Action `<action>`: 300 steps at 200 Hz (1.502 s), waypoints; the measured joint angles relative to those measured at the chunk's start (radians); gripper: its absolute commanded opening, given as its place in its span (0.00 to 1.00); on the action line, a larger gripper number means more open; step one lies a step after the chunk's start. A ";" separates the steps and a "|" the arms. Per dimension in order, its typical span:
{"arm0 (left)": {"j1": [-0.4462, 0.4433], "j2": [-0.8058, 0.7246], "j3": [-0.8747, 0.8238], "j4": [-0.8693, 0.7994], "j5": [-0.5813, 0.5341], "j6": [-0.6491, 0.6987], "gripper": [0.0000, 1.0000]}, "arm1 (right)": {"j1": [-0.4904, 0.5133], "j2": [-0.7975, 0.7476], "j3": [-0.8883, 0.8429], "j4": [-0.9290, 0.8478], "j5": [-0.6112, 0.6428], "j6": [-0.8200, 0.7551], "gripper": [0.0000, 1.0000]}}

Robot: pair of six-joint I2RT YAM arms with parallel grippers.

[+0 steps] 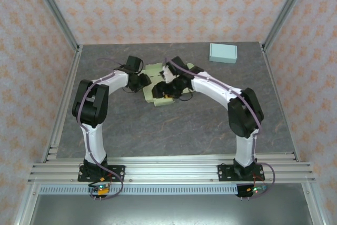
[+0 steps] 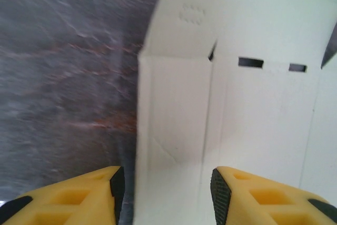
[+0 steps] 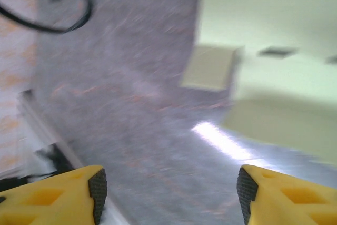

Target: Fold the paper box

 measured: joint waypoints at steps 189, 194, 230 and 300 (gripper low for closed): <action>0.022 -0.040 -0.161 0.239 0.287 0.092 0.00 | -0.176 0.171 -0.055 0.094 0.212 -0.105 0.60; 0.022 -0.040 -0.153 0.233 0.287 0.110 0.00 | -0.176 0.169 -0.062 0.099 0.207 -0.103 0.61; 0.016 -0.090 -0.091 0.064 0.252 0.283 0.00 | -0.176 0.047 -0.160 0.146 0.209 -0.109 0.77; -0.080 -0.284 0.170 -0.349 0.060 0.875 0.00 | -0.199 -0.176 -0.078 0.263 0.299 -0.247 0.84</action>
